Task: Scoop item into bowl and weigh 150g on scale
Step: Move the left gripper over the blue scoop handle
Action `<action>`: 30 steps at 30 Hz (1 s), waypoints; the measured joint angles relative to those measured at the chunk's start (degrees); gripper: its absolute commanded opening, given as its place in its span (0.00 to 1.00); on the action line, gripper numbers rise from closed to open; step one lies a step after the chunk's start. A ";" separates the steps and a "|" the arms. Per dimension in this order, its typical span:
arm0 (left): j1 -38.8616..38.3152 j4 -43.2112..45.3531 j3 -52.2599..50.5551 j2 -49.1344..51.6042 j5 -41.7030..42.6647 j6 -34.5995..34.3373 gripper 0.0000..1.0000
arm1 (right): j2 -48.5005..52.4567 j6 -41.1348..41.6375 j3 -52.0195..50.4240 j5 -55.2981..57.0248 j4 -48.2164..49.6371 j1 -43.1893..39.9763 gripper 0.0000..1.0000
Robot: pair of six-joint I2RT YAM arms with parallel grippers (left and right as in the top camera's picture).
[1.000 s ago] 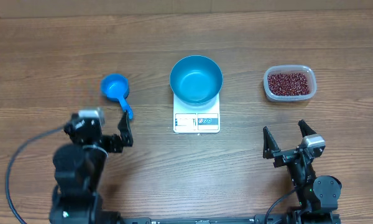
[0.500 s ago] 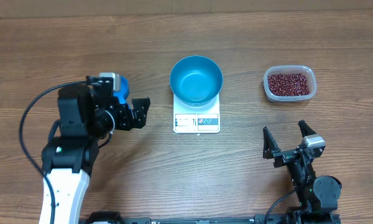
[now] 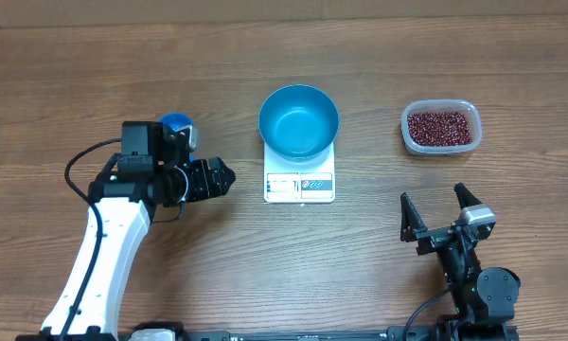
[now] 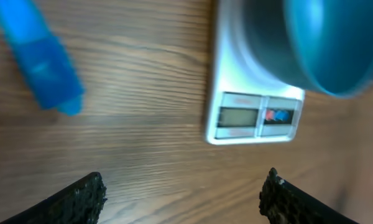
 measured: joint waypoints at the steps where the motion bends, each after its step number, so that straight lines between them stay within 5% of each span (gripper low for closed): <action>1: 0.00 -0.02 0.00 0.07 -1.44 -1.64 0.81 | 0.00 0.02 0.00 0.00 0.02 0.00 1.00; 11: 0.92 2.05 0.02 0.15 -11.08 -13.29 0.77 | 0.00 0.02 0.00 -0.02 0.02 0.00 1.00; 30: 10.16 12.35 0.04 14.05 0.79 -6.71 0.74 | 0.00 0.02 0.00 0.00 0.00 0.00 1.00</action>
